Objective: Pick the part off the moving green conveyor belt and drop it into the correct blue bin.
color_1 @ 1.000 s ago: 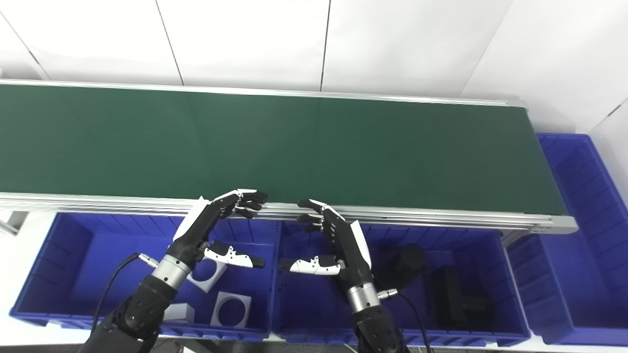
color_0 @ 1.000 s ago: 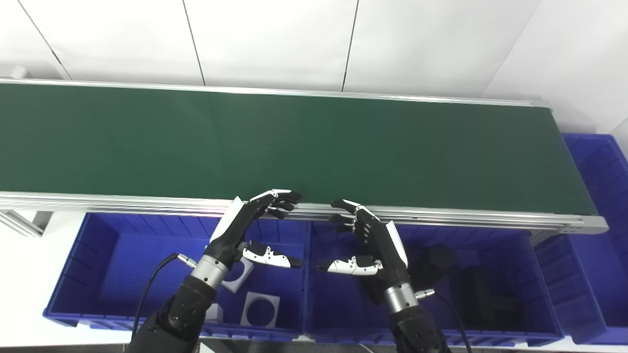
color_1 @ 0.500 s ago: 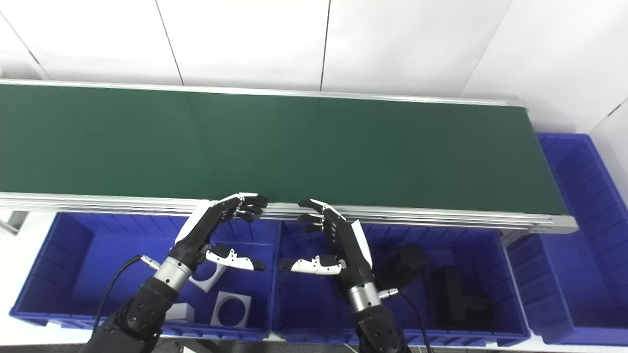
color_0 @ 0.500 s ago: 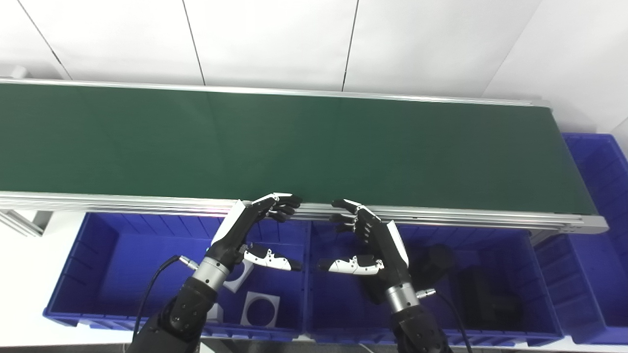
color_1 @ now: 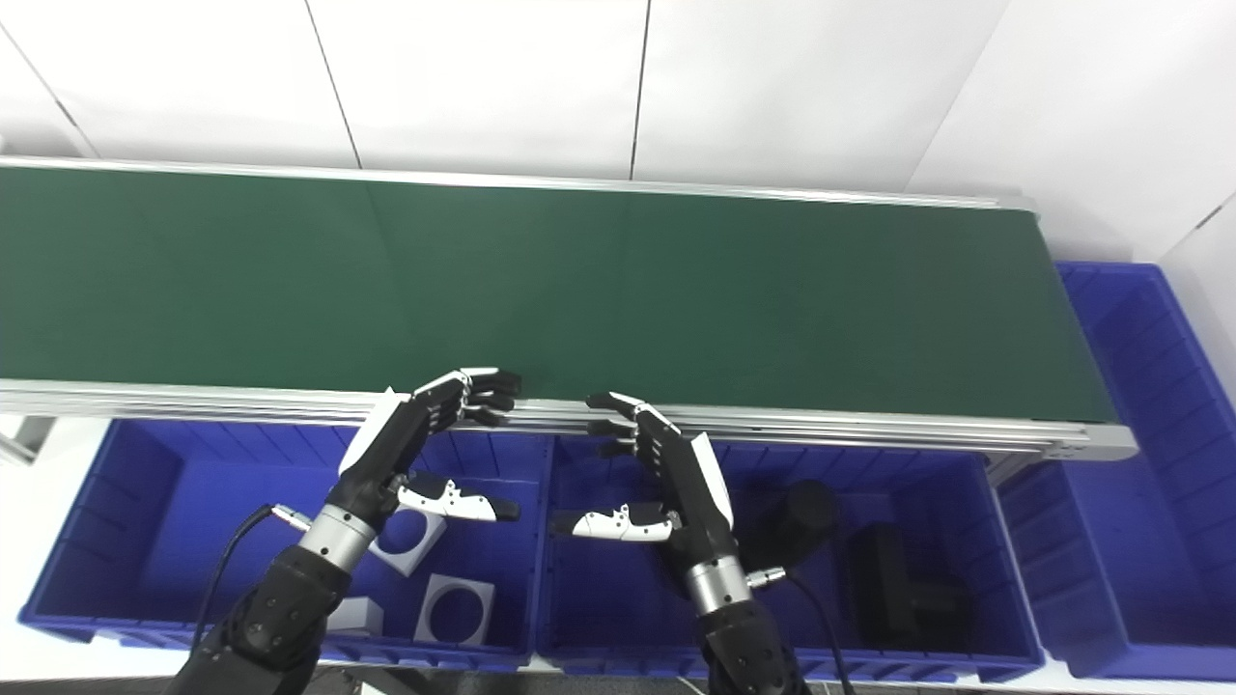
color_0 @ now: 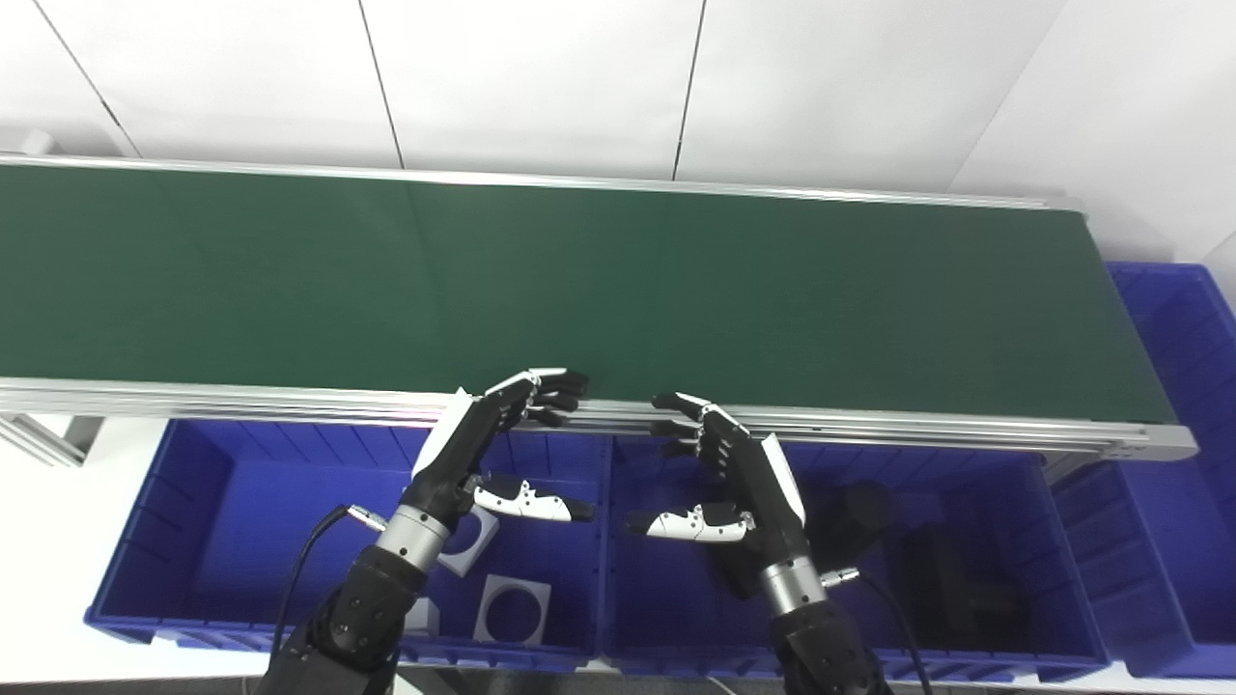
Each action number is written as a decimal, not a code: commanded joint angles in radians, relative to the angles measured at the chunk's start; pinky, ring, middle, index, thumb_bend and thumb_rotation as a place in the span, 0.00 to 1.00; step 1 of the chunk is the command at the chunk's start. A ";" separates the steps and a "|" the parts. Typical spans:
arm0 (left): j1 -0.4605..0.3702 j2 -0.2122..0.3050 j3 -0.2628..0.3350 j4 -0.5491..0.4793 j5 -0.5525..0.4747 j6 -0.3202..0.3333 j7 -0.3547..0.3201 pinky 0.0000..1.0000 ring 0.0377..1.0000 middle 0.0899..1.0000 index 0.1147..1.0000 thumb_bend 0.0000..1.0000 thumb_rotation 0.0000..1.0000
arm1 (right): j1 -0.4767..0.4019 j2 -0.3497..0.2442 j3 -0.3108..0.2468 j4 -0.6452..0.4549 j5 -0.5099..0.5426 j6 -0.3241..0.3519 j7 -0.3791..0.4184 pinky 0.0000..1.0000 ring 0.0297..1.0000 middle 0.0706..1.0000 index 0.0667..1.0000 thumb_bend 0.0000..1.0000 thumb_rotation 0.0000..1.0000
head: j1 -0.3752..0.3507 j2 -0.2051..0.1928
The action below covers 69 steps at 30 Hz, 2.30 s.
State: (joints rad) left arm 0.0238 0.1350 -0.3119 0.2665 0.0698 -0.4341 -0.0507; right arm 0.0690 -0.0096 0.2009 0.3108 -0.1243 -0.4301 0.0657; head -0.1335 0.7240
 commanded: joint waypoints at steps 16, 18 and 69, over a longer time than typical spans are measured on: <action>0.032 -0.014 0.025 -0.037 0.053 -0.036 -0.040 0.67 0.69 0.72 0.70 0.89 0.00 | -0.017 0.000 0.011 -0.040 -0.010 -0.032 0.003 0.65 0.73 0.80 0.72 0.87 0.03 | 0.018 -0.004; 0.036 -0.017 0.027 -0.036 0.057 -0.035 -0.038 0.67 0.69 0.72 0.70 0.89 0.00 | -0.016 0.000 0.010 -0.042 -0.007 -0.031 0.006 0.65 0.73 0.81 0.73 0.87 0.03 | 0.018 -0.004; 0.046 -0.028 0.049 -0.077 0.160 -0.035 0.001 0.62 0.69 0.73 0.71 0.87 0.00 | 0.019 -0.053 -0.008 -0.121 0.091 0.013 0.109 0.68 0.75 0.80 0.75 0.85 0.10 | 0.019 0.003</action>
State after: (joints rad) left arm 0.0889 0.1053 -0.2611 0.2047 0.2229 -0.4243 -0.0672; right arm 0.0921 -0.0486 0.2030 0.2479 -0.0625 -0.4198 0.1604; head -0.1150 0.7271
